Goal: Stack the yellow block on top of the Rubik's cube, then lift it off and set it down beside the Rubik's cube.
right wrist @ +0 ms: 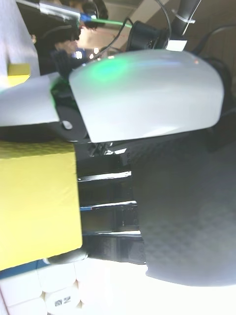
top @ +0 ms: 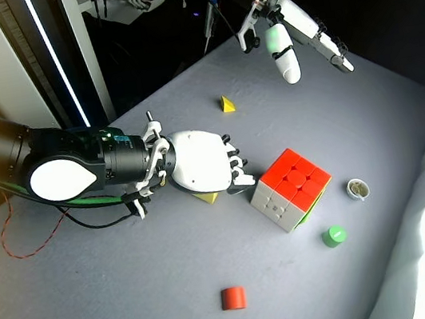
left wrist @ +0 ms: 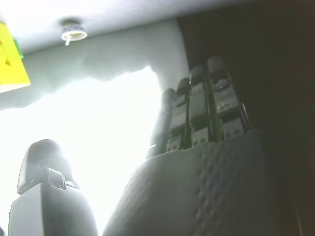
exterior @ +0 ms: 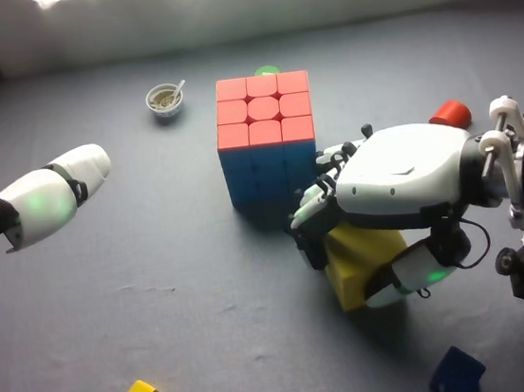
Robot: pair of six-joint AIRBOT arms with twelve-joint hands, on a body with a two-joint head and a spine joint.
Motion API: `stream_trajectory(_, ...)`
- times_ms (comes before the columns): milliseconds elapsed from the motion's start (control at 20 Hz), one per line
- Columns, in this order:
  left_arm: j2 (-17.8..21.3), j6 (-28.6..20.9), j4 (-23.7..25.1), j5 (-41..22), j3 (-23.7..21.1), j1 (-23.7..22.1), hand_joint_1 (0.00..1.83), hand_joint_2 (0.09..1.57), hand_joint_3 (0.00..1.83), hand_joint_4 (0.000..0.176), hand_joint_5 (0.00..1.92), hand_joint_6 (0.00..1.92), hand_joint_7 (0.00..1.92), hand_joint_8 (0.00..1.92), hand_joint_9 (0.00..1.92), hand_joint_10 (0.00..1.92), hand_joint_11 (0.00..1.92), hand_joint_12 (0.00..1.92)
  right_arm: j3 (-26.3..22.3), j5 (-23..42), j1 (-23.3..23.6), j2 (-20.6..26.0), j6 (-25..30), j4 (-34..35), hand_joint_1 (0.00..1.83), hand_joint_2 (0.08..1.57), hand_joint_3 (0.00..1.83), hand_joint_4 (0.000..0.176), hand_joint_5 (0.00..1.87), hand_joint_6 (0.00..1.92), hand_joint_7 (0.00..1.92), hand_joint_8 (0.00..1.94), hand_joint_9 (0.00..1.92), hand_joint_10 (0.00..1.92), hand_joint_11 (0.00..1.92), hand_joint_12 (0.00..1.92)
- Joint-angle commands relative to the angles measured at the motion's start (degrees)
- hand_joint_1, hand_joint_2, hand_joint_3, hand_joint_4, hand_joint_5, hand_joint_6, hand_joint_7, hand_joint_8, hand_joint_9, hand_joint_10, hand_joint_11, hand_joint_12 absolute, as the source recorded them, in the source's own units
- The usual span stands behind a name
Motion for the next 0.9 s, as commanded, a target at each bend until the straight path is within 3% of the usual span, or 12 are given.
stream_trajectory(0,1.0,-0.3,4.4,-4.7,0.2,-0.1,0.14,0.99,0.0,0.0,0.0,0.0,0.01,0.0,0.05,0.0,0.0,0.24,-0.1,6.1,0.1,0.4,-0.6,1.4,1.31,1.23,0.0,0.0,0.72,1.29,0.81,1.33,0.63,1.58,0.11,1.9)
stream_trajectory(200,1.1,-0.3,4.3,-4.7,0.2,-0.1,0.1,0.99,0.0,0.0,0.0,0.0,0.0,0.0,0.0,0.0,0.0,0.14,-0.1,6.1,-0.9,0.3,-0.6,1.6,1.34,1.23,0.0,0.0,0.72,1.28,0.82,1.31,0.65,1.59,0.17,1.87)
stream_trajectory(250,1.1,-0.3,4.3,-4.7,0.2,-0.1,0.1,0.97,0.0,0.0,0.0,0.0,0.0,0.0,0.02,0.0,0.0,0.21,-0.1,6.1,-1.3,0.3,-0.7,1.6,1.34,1.22,0.0,0.0,0.74,1.27,0.82,1.29,0.66,1.58,0.17,1.88)
stream_trajectory(350,1.1,-0.3,4.3,-4.7,0.2,-0.1,0.11,0.98,0.0,0.0,0.0,0.0,0.0,0.0,0.01,0.0,0.0,0.17,-0.1,6.1,-2.0,0.3,-0.7,1.6,1.13,1.28,0.01,0.0,0.62,1.47,0.75,1.42,0.5,1.33,0.11,1.92)
stream_trajectory(400,1.1,-0.3,4.3,-4.7,0.2,-0.1,0.09,0.97,0.0,0.0,0.0,0.0,0.01,0.0,0.04,0.0,0.0,0.24,-0.1,6.1,-2.4,0.3,-0.7,1.6,1.02,1.24,0.0,0.0,0.39,1.03,0.52,1.03,0.35,1.23,0.02,1.88)
stream_trajectory(450,1.1,-0.3,4.3,-4.7,0.2,-0.1,0.1,0.98,0.0,0.0,0.0,0.0,0.0,0.0,0.02,0.0,0.0,0.18,-0.1,6.1,-2.7,0.3,-0.7,1.6,0.89,1.21,0.0,0.0,0.24,0.61,0.37,0.58,0.17,1.01,0.0,1.72)
stream_trajectory(500,1.1,-0.3,4.3,-4.7,0.2,-0.1,0.1,0.98,0.0,0.0,0.0,0.0,0.0,0.0,0.02,0.0,0.0,0.18,-0.1,6.1,-2.9,0.3,-0.7,1.6,0.89,1.21,0.0,0.0,0.24,0.61,0.37,0.58,0.17,1.01,0.0,1.72)
stream_trajectory(600,1.0,-0.3,4.3,-5.0,0.2,-0.1,0.12,0.97,0.0,0.0,0.0,0.0,0.0,0.0,0.03,0.0,0.0,0.21,-0.1,6.0,-3.2,0.3,-0.8,1.6,0.73,1.17,0.0,0.0,0.12,0.3,0.23,0.24,0.01,0.75,0.0,1.35)
stream_trajectory(650,0.8,-0.3,4.2,-5.4,0.2,-0.2,0.11,0.99,0.0,0.0,0.0,0.0,0.0,0.0,0.01,0.0,0.0,0.15,-0.1,6.0,-3.2,0.3,-0.8,1.6,0.53,1.18,0.0,0.0,0.0,0.02,0.04,0.03,0.02,0.14,0.0,0.61)
stream_trajectory(700,0.8,0.0,4.1,-5.6,0.2,-0.6,0.11,0.99,0.0,0.0,0.0,0.0,0.0,0.0,0.01,0.0,0.0,0.15,-0.1,6.0,-3.2,0.3,-0.8,1.6,0.53,1.18,0.0,0.0,0.0,0.02,0.04,0.03,0.02,0.14,0.0,0.61)
stream_trajectory(750,0.8,0.3,4.0,-5.6,0.2,-0.8,0.11,0.97,0.0,0.0,0.0,0.0,0.0,0.0,0.03,0.0,0.0,0.22,-0.1,6.0,-3.2,0.3,-0.8,1.6,0.49,1.12,0.0,0.0,0.0,0.0,0.0,0.0,0.0,0.0,0.0,0.02)
stream_trajectory(850,0.5,0.6,3.9,-5.6,0.3,-1.2,0.08,0.97,0.0,0.0,0.0,0.0,0.0,0.0,0.03,0.0,0.0,0.22,-0.1,5.5,-3.0,0.3,-0.8,1.6,0.5,1.04,0.0,0.0,0.0,0.0,0.0,0.0,0.0,0.0,0.0,0.0)
